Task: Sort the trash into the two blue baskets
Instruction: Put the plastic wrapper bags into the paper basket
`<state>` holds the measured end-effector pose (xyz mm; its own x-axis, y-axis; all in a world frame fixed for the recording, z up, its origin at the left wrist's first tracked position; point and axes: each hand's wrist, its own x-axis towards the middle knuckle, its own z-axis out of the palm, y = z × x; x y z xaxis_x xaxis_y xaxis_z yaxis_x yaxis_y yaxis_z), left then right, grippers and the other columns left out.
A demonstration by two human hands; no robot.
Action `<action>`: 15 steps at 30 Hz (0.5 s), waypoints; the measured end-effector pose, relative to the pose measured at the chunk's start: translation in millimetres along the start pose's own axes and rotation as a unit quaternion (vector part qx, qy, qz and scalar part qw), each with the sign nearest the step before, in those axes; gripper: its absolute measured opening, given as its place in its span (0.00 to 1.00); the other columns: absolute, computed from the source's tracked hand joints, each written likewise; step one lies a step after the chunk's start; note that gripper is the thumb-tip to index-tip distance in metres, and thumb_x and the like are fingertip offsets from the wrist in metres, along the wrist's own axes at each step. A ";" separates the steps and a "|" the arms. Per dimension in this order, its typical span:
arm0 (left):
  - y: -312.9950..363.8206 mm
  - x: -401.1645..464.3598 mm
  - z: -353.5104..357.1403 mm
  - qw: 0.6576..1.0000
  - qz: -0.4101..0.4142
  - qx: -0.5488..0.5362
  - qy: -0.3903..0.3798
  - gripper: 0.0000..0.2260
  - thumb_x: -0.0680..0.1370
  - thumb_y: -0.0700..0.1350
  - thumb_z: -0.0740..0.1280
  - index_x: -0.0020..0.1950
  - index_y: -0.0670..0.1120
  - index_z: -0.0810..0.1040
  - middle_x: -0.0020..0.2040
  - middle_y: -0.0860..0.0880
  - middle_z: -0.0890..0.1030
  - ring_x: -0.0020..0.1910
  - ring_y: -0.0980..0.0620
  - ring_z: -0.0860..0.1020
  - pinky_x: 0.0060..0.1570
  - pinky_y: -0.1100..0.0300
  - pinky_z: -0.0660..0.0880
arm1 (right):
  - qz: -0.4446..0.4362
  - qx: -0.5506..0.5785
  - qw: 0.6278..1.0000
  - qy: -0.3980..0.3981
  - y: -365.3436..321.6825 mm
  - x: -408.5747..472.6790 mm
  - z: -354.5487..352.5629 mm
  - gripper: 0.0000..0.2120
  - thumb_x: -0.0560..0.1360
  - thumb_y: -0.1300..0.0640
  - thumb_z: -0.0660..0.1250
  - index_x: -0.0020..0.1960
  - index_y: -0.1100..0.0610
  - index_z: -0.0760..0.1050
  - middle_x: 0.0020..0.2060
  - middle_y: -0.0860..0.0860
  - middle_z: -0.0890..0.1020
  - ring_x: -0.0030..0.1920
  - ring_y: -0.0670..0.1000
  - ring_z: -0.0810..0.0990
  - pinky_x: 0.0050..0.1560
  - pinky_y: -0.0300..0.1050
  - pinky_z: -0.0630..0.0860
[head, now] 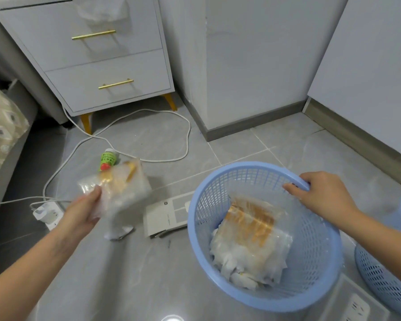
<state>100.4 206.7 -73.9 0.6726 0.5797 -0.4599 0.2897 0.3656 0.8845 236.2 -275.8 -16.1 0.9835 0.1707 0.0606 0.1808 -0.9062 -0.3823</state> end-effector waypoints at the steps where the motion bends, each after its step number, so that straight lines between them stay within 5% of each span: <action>1: 13.2 -2.5 9.4 0.999 0.006 -0.044 -0.019 0.10 0.81 0.49 0.60 0.55 0.46 0.77 0.38 0.55 0.85 0.35 0.60 0.83 0.35 0.69 0.79 | 0.002 0.008 1.000 0.003 -0.1 -0.4 0.3 0.19 0.71 0.46 0.68 0.30 0.59 0.75 0.24 0.53 0.76 0.27 0.51 0.74 0.28 0.45 0.65; 5: 60.7 -41.2 61.4 0.986 0.048 -0.102 -0.124 0.10 0.74 0.53 0.68 0.50 0.49 0.81 0.47 0.53 0.81 0.41 0.58 0.80 0.38 0.68 0.77 | 0.010 0.042 0.999 0.002 0.1 -0.8 1.1 0.18 0.71 0.47 0.69 0.29 0.58 0.75 0.23 0.51 0.75 0.26 0.49 0.72 0.27 0.43 0.64; 7: 72.4 -67.9 91.0 0.976 0.075 -0.067 -0.192 0.19 0.65 0.55 0.76 0.51 0.47 0.81 0.46 0.50 0.81 0.41 0.56 0.80 0.38 0.66 0.78 | 0.011 0.047 0.999 -0.004 -0.9 -1.9 -0.1 0.17 0.71 0.47 0.69 0.30 0.57 0.76 0.24 0.51 0.76 0.27 0.49 0.73 0.28 0.42 0.65; 11: 66.2 -126.0 149.6 0.960 0.114 0.001 -0.257 0.09 0.72 0.46 0.69 0.42 0.40 0.78 0.30 0.50 0.82 0.26 0.57 0.79 0.27 0.68 0.75 | 0.015 0.039 0.999 -0.035 -2.8 -5.0 -5.0 0.16 0.71 0.47 0.68 0.37 0.61 0.79 0.30 0.56 0.80 0.32 0.52 0.78 0.31 0.44 0.70; 15: 43.9 -157.3 178.6 0.941 0.092 0.027 -0.325 0.12 0.68 0.46 0.71 0.45 0.39 0.82 0.37 0.44 0.84 0.32 0.52 0.82 0.33 0.63 0.79 | -0.034 0.172 0.984 0.040 -9.4 -17.3 -29.9 0.12 0.73 0.47 0.65 0.53 0.49 0.79 0.41 0.43 0.83 0.43 0.41 0.80 0.44 0.33 0.75</action>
<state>128.9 1.5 51.3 0.9840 0.0549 -0.1696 0.1505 0.2545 0.9553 217.8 -281.8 14.0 0.9693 0.1832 0.1642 0.2460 -0.7061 -0.6640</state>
